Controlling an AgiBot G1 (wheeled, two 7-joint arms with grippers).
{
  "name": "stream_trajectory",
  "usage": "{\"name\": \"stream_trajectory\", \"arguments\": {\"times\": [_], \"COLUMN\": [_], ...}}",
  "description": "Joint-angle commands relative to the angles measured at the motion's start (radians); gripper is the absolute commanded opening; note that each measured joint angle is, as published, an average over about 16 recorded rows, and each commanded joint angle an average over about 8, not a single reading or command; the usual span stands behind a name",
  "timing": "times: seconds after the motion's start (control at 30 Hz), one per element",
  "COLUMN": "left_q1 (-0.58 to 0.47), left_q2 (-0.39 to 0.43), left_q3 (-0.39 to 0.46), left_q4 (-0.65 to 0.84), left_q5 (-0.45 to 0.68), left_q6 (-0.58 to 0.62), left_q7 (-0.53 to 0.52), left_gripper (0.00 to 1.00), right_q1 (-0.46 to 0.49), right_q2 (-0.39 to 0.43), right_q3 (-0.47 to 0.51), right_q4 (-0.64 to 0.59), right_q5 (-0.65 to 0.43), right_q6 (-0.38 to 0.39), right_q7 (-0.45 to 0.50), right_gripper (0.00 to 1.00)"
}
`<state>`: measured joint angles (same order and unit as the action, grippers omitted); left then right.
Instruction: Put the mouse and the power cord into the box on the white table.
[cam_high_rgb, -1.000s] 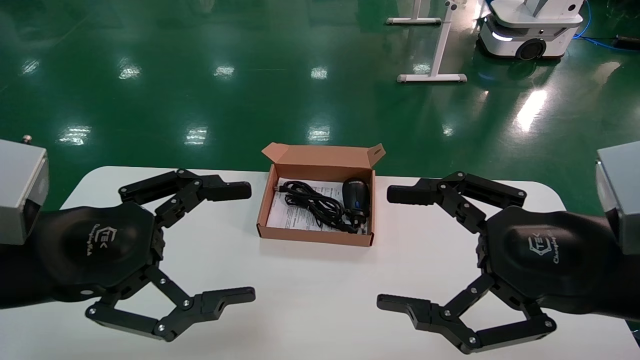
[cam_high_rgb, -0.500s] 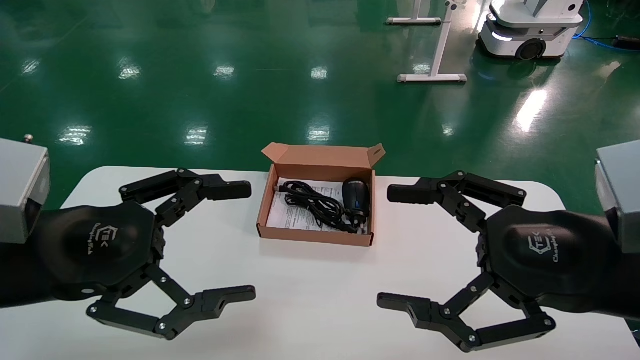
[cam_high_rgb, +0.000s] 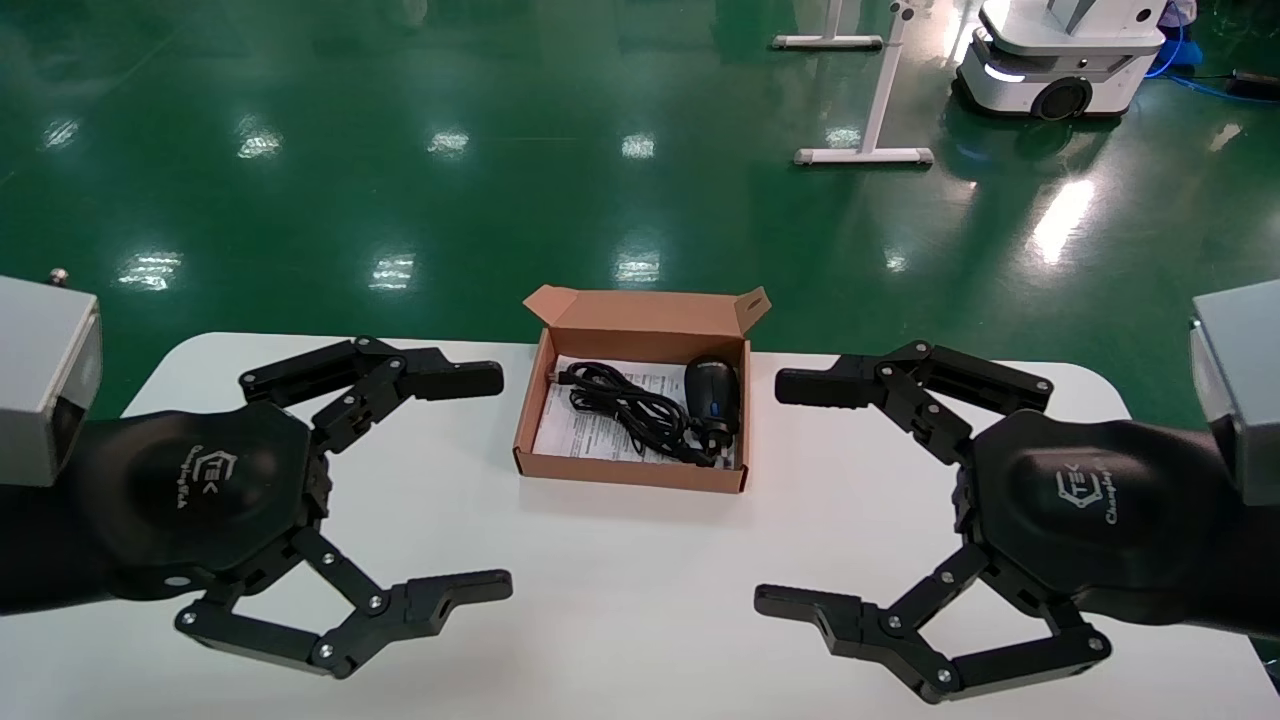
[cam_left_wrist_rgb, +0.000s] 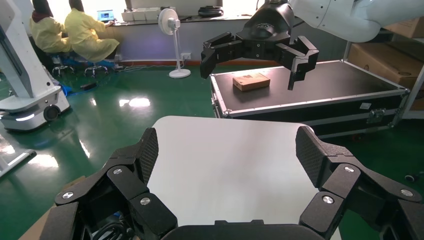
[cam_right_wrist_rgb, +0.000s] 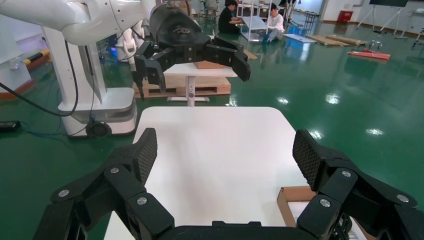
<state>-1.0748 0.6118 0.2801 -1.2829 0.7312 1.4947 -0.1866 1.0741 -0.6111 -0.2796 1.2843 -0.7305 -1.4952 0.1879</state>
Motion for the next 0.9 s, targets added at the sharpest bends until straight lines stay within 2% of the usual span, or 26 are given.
{"name": "stream_trajectory", "arguments": {"times": [0.03, 0.9], "left_q1": [0.0, 0.0], "left_q2": [0.0, 0.0], "left_q3": [0.0, 0.0], "left_q4": [0.0, 0.0], "left_q5": [0.0, 0.0], "left_q6": [0.0, 0.0], "left_q7": [0.0, 0.0], "left_gripper": [1.0, 1.0], "right_q1": [0.0, 0.0], "right_q2": [0.0, 0.0], "right_q3": [0.0, 0.0], "right_q4": [0.0, -0.001], "right_q5": [0.0, 0.0], "right_q6": [0.0, 0.0], "right_q7": [0.0, 0.0], "right_gripper": [1.0, 1.0]}}
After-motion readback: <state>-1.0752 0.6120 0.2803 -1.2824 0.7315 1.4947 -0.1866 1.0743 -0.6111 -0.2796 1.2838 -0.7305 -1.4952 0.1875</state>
